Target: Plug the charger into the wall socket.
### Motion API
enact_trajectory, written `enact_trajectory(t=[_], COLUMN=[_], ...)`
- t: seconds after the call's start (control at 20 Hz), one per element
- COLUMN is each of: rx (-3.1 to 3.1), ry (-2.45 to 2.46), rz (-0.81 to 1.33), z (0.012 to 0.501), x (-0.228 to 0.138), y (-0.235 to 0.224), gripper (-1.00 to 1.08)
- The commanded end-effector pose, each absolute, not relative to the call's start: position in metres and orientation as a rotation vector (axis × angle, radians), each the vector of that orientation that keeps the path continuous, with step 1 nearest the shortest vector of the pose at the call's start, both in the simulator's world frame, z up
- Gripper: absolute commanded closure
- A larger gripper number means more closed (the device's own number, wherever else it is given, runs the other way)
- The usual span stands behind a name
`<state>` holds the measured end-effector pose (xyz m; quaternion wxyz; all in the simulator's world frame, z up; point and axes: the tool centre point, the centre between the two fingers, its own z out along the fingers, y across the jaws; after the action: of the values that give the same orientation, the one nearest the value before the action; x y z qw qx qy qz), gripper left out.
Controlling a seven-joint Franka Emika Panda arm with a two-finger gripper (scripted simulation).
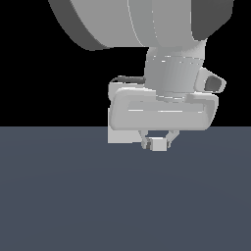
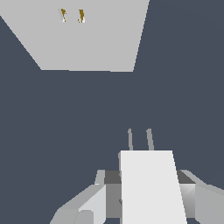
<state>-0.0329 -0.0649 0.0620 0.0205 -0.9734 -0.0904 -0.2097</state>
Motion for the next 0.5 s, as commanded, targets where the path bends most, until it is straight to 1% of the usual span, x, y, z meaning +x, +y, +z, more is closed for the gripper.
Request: enact_trajectory(t=[0.0, 0.45], rx=[-3.02, -3.027], ry=[-0.269, -0.245], rz=[-0.652, -0.652], z=[0.071, 0.093], x=[-0.027, -0.013], y=[-0.052, -0.021], gripper=[1.08, 1.08])
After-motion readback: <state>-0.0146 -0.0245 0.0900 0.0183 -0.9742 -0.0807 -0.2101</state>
